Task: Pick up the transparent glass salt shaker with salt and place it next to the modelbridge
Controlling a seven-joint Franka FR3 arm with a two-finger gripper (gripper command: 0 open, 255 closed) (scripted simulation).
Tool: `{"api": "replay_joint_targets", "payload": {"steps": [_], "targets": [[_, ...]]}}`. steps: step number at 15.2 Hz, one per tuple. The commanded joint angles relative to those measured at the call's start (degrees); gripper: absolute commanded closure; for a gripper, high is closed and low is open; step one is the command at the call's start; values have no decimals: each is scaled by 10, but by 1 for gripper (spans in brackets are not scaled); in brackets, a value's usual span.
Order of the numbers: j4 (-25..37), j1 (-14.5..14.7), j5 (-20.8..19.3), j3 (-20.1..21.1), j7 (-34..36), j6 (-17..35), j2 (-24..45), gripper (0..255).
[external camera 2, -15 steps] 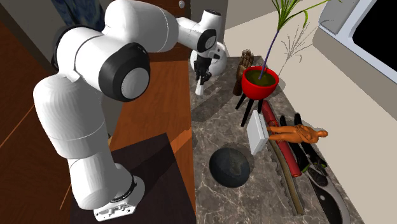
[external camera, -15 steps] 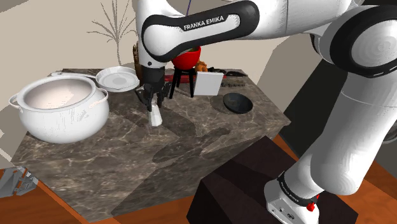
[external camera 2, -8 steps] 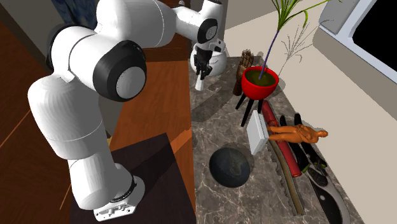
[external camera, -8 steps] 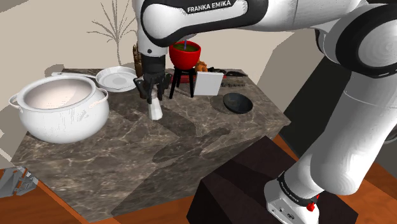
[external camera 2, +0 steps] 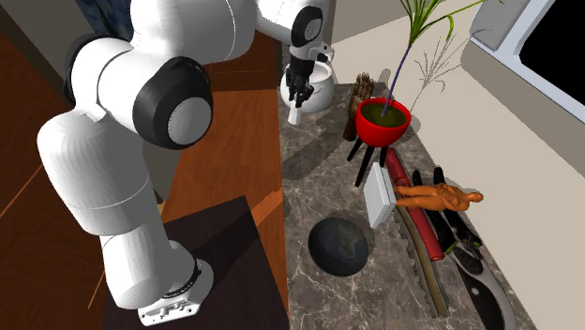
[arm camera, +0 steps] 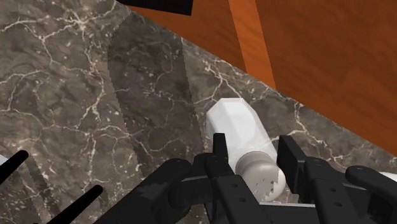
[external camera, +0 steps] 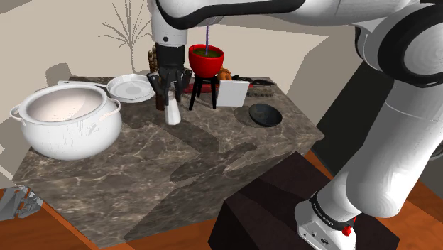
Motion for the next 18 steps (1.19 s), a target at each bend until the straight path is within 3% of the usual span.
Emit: {"api": "replay_joint_targets", "payload": {"steps": [1, 10, 18], "targets": [[13, 0, 1, 0, 1, -15, -2, 255], [79, 3, 0, 2, 7, -79, 0, 255], [-44, -72, 33, -38, -108, -61, -102, 255]]}}
